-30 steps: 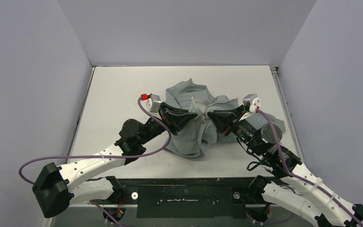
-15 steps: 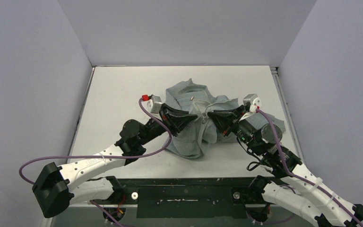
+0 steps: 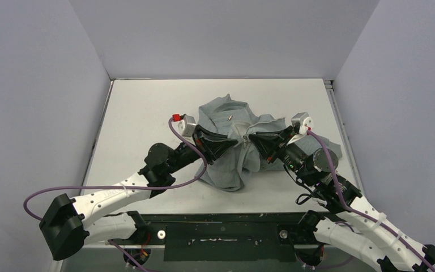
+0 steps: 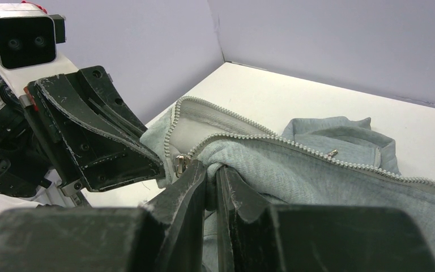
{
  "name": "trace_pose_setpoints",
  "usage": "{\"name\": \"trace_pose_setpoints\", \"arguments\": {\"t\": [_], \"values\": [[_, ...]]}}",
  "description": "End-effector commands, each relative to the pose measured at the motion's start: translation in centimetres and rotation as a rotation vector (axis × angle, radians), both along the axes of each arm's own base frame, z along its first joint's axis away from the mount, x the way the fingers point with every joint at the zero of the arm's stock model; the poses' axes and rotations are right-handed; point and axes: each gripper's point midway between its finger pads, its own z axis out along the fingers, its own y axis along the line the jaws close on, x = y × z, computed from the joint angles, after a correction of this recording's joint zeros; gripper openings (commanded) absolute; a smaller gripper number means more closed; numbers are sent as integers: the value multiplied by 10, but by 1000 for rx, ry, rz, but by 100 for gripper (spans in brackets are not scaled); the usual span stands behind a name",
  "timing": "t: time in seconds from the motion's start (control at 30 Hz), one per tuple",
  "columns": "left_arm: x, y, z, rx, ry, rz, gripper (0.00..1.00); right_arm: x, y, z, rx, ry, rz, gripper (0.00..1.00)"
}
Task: Zip up the jacket
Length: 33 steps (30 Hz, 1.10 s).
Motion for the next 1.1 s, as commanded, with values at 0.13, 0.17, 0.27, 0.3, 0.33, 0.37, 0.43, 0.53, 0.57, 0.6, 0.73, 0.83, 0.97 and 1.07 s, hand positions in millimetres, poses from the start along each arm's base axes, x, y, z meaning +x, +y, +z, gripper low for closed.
{"name": "trace_pose_setpoints", "arguments": {"t": [0.13,0.17,0.27,0.3,0.33,0.37,0.43,0.53,0.57,0.6,0.73,0.83,0.97,1.07], "values": [[-7,-1,19,-41,-54,-35,0,-4,-6,33,87,-81,-9,0],[-7,-2,19,-41,-53,-35,0,-3,-6,32,86,-80,-11,0],[-6,-1,21,-46,-54,-29,0,-4,-7,32,89,-79,-15,0],[-4,1,22,-49,-54,-16,0,-4,-8,33,90,-80,-14,0],[-1,4,23,-52,-47,9,0,-4,-7,33,89,-79,-14,0],[2,8,25,-57,-45,39,0,-4,-7,33,87,-80,-13,0],[7,17,31,-76,-56,92,0,-4,-6,33,81,-79,-8,0],[9,26,41,-96,-69,132,0,-4,-4,32,73,-76,1,0],[8,27,44,-101,-73,134,0,-4,-3,31,71,-74,3,0],[8,27,47,-104,-77,133,0,-4,-2,30,68,-73,6,0],[5,25,51,-109,-84,111,0,-4,2,30,67,-73,20,0],[2,21,48,-102,-84,86,0,-3,4,30,67,-73,26,0],[-1,13,46,-93,-78,43,0,-4,4,32,70,-74,27,0],[-3,10,44,-88,-74,22,0,-4,3,33,71,-77,25,0]]}}
